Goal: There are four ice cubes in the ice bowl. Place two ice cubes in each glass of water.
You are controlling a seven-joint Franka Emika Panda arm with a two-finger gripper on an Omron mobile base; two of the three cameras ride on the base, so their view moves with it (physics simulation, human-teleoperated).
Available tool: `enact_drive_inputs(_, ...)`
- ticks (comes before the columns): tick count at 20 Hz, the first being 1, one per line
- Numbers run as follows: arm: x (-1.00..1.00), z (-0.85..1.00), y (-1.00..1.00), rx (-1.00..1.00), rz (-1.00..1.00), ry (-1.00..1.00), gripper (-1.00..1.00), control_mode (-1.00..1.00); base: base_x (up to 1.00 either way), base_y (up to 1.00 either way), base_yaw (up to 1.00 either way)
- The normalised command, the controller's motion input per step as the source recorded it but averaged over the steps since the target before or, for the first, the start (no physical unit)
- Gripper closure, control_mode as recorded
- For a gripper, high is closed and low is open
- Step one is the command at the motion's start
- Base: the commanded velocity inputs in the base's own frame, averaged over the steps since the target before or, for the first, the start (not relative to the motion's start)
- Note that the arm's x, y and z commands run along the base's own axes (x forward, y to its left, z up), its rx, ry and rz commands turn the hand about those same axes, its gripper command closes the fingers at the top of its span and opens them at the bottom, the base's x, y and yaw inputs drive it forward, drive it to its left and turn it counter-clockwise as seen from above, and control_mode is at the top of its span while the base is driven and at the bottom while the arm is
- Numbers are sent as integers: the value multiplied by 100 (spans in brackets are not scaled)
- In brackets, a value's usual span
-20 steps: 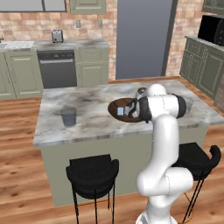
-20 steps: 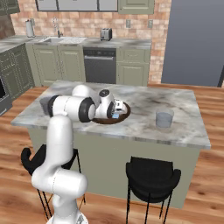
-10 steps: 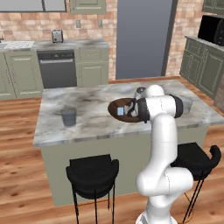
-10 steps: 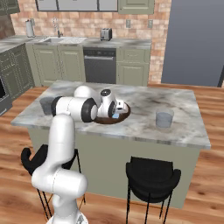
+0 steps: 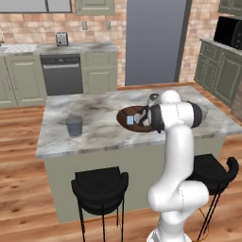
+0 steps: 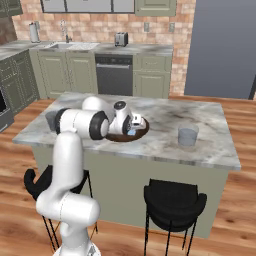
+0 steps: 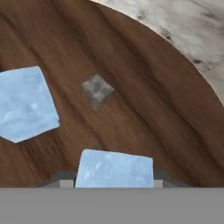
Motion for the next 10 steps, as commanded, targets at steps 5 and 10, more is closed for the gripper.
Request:
enact_drive_inputs(5, -100, 76, 15, 0, -9, -26, 100, -100, 0, 0, 0)
enact_drive_inputs(10, -99, 100, 9, 4, -14, -3, 100, -100, 0, 0, 0)
